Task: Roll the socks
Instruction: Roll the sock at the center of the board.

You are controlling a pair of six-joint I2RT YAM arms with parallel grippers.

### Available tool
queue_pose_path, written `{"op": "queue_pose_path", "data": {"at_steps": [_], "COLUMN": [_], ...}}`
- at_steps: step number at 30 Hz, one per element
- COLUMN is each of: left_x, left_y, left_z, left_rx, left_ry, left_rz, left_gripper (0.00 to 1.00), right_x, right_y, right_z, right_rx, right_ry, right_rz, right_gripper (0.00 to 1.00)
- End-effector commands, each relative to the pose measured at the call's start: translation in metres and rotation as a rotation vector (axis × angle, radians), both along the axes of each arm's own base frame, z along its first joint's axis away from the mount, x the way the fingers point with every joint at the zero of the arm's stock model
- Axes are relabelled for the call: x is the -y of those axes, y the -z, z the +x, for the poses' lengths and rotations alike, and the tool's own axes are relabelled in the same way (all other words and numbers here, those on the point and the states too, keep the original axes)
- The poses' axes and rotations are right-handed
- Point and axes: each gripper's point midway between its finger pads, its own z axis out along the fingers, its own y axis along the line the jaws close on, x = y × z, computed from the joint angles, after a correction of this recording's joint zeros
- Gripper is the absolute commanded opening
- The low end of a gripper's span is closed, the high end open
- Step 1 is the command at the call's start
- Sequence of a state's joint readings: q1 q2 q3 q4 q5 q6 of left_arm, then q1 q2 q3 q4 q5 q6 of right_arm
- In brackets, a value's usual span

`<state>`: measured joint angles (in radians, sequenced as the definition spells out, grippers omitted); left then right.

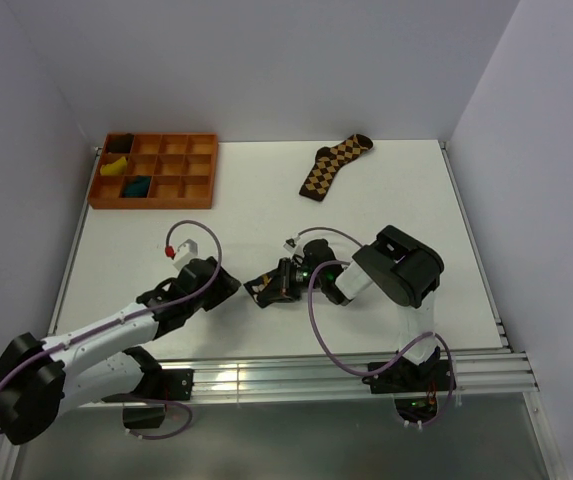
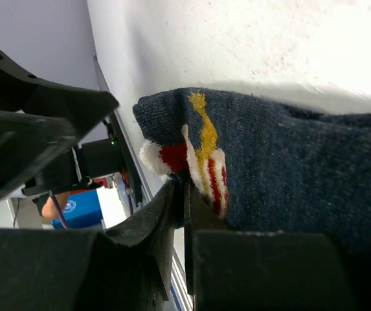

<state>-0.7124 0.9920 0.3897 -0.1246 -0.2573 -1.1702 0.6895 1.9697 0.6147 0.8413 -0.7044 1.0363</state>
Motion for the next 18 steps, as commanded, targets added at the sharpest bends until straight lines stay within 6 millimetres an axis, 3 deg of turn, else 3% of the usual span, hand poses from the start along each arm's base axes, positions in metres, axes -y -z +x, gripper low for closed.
{"op": "queue_pose_path", "data": {"at_steps": [1, 3, 7, 8, 14, 18], "left_x": [0.025, 0.031, 0.036, 0.043, 0.048, 0.051], "left_y": [-0.023, -0.016, -0.006, -0.013, -0.001, 0.0], "left_z": [0.017, 0.018, 0.019, 0.023, 0.025, 0.026], "left_rx": [0.062, 0.042, 0.021, 0.047, 0.02, 0.025], "left_ry": [0.012, 0.018, 0.017, 0.023, 0.017, 0.021], "left_rz": [-0.064, -0.05, -0.024, -0.05, -0.026, -0.022], "left_gripper": [0.58, 0.53, 0.34, 0.33, 0.18, 0.17], "right_x": [0.01, 0.011, 0.012, 0.013, 0.013, 0.011], "right_y": [0.021, 0.023, 0.025, 0.026, 0.026, 0.026], "right_z": [-0.001, -0.002, -0.001, -0.001, 0.0, 0.0], "right_rx": [-0.034, -0.039, -0.041, -0.04, -0.034, -0.031], "right_ry": [0.065, 0.069, 0.072, 0.07, 0.07, 0.052], "right_rz": [-0.053, -0.053, -0.062, -0.066, -0.072, -0.076], "right_gripper": [0.0, 0.0, 0.0, 0.0, 0.0, 0.0]}}
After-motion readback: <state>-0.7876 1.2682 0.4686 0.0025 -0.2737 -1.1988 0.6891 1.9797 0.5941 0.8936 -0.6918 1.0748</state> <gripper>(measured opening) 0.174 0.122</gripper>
